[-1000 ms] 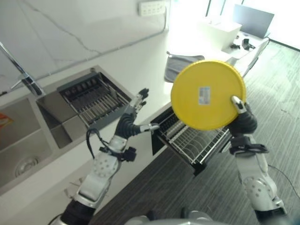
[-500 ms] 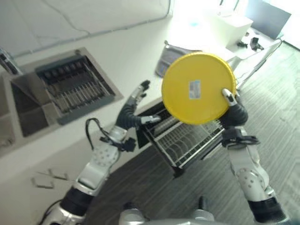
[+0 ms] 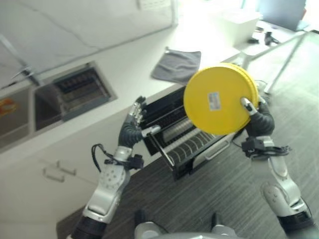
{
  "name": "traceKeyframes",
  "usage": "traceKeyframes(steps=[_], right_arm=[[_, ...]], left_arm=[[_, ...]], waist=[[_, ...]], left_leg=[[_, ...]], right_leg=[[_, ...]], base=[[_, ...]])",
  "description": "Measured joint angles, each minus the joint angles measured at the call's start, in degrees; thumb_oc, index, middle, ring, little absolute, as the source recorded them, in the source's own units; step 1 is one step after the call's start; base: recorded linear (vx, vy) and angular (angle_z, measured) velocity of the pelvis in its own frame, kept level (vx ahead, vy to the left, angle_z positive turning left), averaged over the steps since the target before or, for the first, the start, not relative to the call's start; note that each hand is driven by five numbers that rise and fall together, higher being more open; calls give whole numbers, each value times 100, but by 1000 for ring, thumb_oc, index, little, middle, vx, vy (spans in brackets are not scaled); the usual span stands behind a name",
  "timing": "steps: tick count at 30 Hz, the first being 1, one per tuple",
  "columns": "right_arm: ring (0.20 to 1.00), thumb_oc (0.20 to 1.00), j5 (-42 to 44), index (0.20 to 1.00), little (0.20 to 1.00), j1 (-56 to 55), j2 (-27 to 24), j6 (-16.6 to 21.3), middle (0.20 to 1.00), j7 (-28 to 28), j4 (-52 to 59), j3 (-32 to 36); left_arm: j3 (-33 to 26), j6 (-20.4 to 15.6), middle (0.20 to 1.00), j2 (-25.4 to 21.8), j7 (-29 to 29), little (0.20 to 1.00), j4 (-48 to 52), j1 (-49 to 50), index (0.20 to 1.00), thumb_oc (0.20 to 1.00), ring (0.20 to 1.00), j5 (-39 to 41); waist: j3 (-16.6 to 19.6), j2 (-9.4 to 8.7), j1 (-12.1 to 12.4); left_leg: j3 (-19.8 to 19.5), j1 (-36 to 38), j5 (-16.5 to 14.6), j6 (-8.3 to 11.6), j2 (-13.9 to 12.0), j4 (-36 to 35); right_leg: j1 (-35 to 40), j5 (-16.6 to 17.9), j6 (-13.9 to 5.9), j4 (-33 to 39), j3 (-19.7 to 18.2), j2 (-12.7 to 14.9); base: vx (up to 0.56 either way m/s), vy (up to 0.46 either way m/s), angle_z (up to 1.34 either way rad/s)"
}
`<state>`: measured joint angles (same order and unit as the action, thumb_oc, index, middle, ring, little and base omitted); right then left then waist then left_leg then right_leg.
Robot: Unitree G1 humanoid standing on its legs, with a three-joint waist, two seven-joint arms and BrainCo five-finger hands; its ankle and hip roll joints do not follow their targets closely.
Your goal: Place the dishes in the dishwasher.
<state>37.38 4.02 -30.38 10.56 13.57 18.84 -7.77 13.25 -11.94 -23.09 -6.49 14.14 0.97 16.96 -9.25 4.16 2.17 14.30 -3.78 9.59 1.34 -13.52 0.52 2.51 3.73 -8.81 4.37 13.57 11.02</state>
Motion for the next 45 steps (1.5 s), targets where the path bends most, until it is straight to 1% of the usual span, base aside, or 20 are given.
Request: traceKeyframes(steps=[1,3,4,5,7,9,11,13,15,16,18,20,22,24,26,28,30,38,41,45], right_arm=[[200,200,-338,200,200,-18,-25,6,200,10,44,32],[200,200,-923,200,200,-32,110,16,200,38,120,44],[200,200,-1254,200,200,-34,202,15,200,68,119,34],[200,200,-1405,200,200,-33,323,30,200,73,119,34],[200,200,-1530,200,200,-37,351,54,200,77,120,59],[200,200,-1848,200,200,-24,425,279,200,247,85,219],[200,200,-1932,200,200,111,357,460,200,325,-71,243],[200,200,-1949,200,200,145,411,537,200,385,-143,300],[200,200,-2094,200,200,145,415,678,200,481,-146,295],[200,200,-2200,200,200,146,412,809,200,492,-147,289],[200,200,-2419,200,200,149,418,1000,200,493,-141,259],[200,200,-2561,200,200,202,417,1002,200,509,-137,197],[200,200,-2710,200,200,184,400,979,200,562,-171,122],[200,200,-2962,200,200,185,266,928,200,821,-229,158],[200,200,-3304,200,200,202,82,906,200,1009,-404,136],[200,200,-3536,200,200,220,-55,903,200,1025,-657,107],[200,200,-4227,200,200,239,-380,912,200,1243,-881,-78],[200,200,-5542,200,200,116,-919,1014,200,1672,-1206,-81],[200,200,-6205,200,200,168,-968,1114,200,2096,-1403,-144],[200,200,-7126,200,200,468,-960,1146,200,2936,-2642,-728]], left_arm=[[-43,-10,1000,-17,0,1000,58,91,1000,1000,1000,10],[-246,-91,1000,-122,-8,1000,177,83,1000,1000,1000,13],[-259,-93,1000,-174,-35,1000,173,67,1000,1000,1000,10],[-251,-94,1000,-250,-38,1000,175,59,1000,1000,1000,4],[-194,-91,1000,-430,-111,1000,172,57,1000,1000,1000,-17],[-193,-91,1000,-711,-210,1000,109,-212,1000,1000,1000,-19],[2,-97,1000,-692,-236,1000,-115,-578,1000,1000,1000,-36],[70,-137,1000,-692,-226,1000,-158,-770,1000,1000,1000,-160],[47,-198,1000,-740,-228,1000,-157,-841,1000,1000,1000,-278],[30,-199,1000,-778,-226,1000,-154,-838,1000,1000,1000,-330],[16,-193,1000,-872,-217,1000,-137,-806,1000,1000,1000,-353],[30,-192,1000,-856,-238,1000,-45,-709,1000,1000,1000,-371],[48,-173,1000,-792,-234,1000,-15,-432,1000,1000,1000,-420],[83,-160,1000,-720,-234,1000,-3,-249,1000,1000,1000,-457],[77,-167,1000,-717,-245,1000,-45,-251,1000,1000,1000,-453],[62,-171,1000,-714,-269,1000,-176,-195,1000,1000,1000,-446],[-4,-188,1000,-662,-452,1000,-397,84,1000,1000,1000,-387],[-261,-233,1000,-575,-280,1000,-998,1019,1000,1000,1000,498],[-219,-347,1000,-476,-187,1000,-1601,990,1000,1000,1000,686],[-170,-514,1000,-316,-185,1000,-3474,876,1000,1000,1000,788]], waist=[[39,53,-23],[27,-4,1],[37,-89,1],[57,-240,-16],[81,-588,-5],[96,-1008,-15],[32,-991,-11],[10,-953,-21],[-40,-911,-16],[-46,-938,-10],[-29,-1014,78],[17,-1121,81],[21,-985,-6],[5,-859,-45],[7,-839,-76],[1,-829,-7],[1,-694,91],[165,-200,228],[189,-170,270],[220,-232,285]], left_leg=[[18,79,-525,327,523,90],[53,238,-383,324,644,-377],[-117,304,-233,276,684,-480],[-150,368,-232,275,718,-539],[-578,400,-309,268,854,-546],[-593,385,-339,222,914,-544],[-708,196,-474,7,905,-243],[-726,171,-559,30,910,-139],[-738,207,-624,-20,882,-165],[-739,217,-623,-22,894,-205],[-739,304,-615,-19,1045,-358],[-778,336,-554,-44,1249,-449],[-920,401,-481,40,1176,-565],[-975,398,-393,134,925,-586],[-1086,419,-330,304,721,-583],[-1207,453,-315,398,592,-552],[-1397,402,-327,449,420,-564],[-1530,363,-349,414,397,-590],[-1577,321,-352,412,422,-590],[-1689,242,-352,413,484,-590]], right_leg=[[164,53,-71,100,140,149],[202,61,-100,80,189,235],[213,106,-35,69,203,225],[206,98,-26,76,186,232],[220,98,-24,67,44,254],[248,117,-27,50,112,300],[-72,161,-20,-646,123,358],[-314,288,74,-1086,64,413],[-510,522,89,-1403,-223,445],[-489,410,31,-1325,-249,370],[-120,347,123,-371,-309,252],[112,216,20,93,-808,284],[165,75,-150,62,-947,184],[171,32,-78,63,-902,-74],[265,-40,35,65,-789,-279],[365,-109,143,67,-703,-441],[462,-193,274,70,-479,-652],[632,-301,329,68,-158,-663],[639,-325,327,67,-42,-638],[650,-368,315,67,94,-588]], base=[[-3,226,80],[15,300,47],[22,257,14],[72,368,-16],[72,373,-19],[-13,416,10],[-22,295,18],[19,133,3],[56,18,-4],[86,-40,5],[94,-100,13],[145,-182,13],[113,-233,14],[62,-296,8],[42,-425,16],[59,-444,37],[141,-357,46],[140,-146,19],[106,-50,14],[120,-20,19]])
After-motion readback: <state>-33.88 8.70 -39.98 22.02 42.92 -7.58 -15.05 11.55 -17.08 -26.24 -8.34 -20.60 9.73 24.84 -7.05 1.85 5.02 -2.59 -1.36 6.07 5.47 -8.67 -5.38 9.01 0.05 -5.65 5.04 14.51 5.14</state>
